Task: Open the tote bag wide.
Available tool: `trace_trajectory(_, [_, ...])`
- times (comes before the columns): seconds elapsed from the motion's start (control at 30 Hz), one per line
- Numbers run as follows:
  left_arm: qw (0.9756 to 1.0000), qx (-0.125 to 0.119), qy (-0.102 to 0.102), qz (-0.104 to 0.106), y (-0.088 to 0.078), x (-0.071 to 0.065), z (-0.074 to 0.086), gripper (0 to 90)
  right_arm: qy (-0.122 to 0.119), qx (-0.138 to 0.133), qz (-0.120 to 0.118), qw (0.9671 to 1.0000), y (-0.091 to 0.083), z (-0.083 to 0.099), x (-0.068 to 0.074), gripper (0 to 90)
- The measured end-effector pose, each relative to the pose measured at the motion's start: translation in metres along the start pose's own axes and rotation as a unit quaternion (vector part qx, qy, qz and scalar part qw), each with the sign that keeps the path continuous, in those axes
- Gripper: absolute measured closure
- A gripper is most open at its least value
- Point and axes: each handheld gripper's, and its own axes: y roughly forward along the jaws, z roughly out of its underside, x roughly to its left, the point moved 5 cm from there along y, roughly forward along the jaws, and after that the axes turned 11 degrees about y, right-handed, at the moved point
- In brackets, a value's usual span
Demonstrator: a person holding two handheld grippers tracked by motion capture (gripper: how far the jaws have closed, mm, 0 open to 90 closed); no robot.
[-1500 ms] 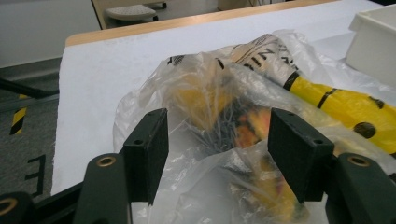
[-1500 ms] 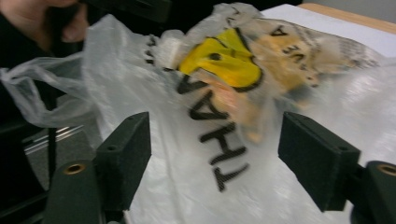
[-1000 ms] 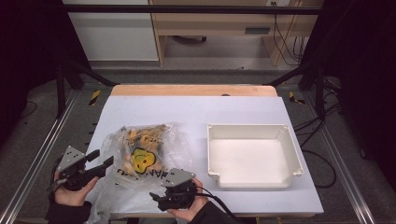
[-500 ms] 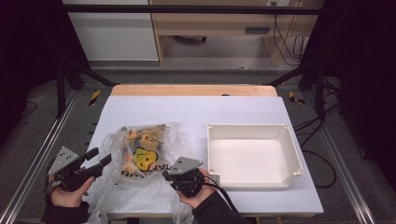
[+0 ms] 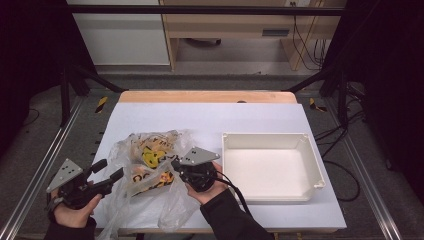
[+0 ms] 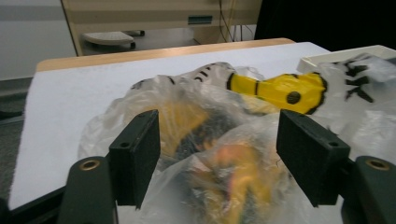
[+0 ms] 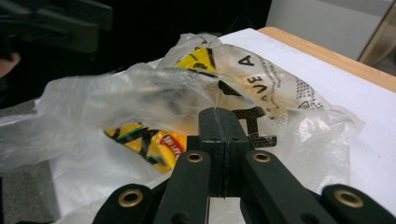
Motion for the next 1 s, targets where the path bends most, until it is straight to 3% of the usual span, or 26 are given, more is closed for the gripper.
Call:
trace_trajectory(0.2, [0.9996,-0.003,0.012,0.024,0.000,-0.018,-0.007,27.6,0.009,-0.003,0.015,0.9998,0.008,-0.005,-0.008,90.0])
trace_trajectory(0.37, [0.9981,0.024,0.041,0.039,0.008,-0.040,-0.008,24.9,0.011,-0.011,0.025,0.9996,0.013,-0.012,-0.009,90.0])
trace_trajectory(0.53, [0.9949,0.064,0.075,0.020,0.021,-0.053,-0.002,26.1,0.012,-0.020,0.023,0.9995,0.017,-0.019,-0.006,90.0])
trace_trajectory(0.77, [0.9936,0.074,0.074,0.043,0.022,-0.063,0.001,25.1,0.011,-0.030,0.032,0.9990,0.015,-0.025,-0.005,90.0])
trace_trajectory(0.9, [0.9908,0.098,0.089,0.030,0.025,-0.065,0.009,26.0,0.018,-0.031,0.039,0.9986,0.013,-0.027,-0.010,90.0])
trace_trajectory(1.0, [0.9892,0.112,0.095,0.005,0.027,-0.059,0.013,35.8,0.016,-0.031,0.032,0.9989,0.009,-0.026,-0.010,90.0])
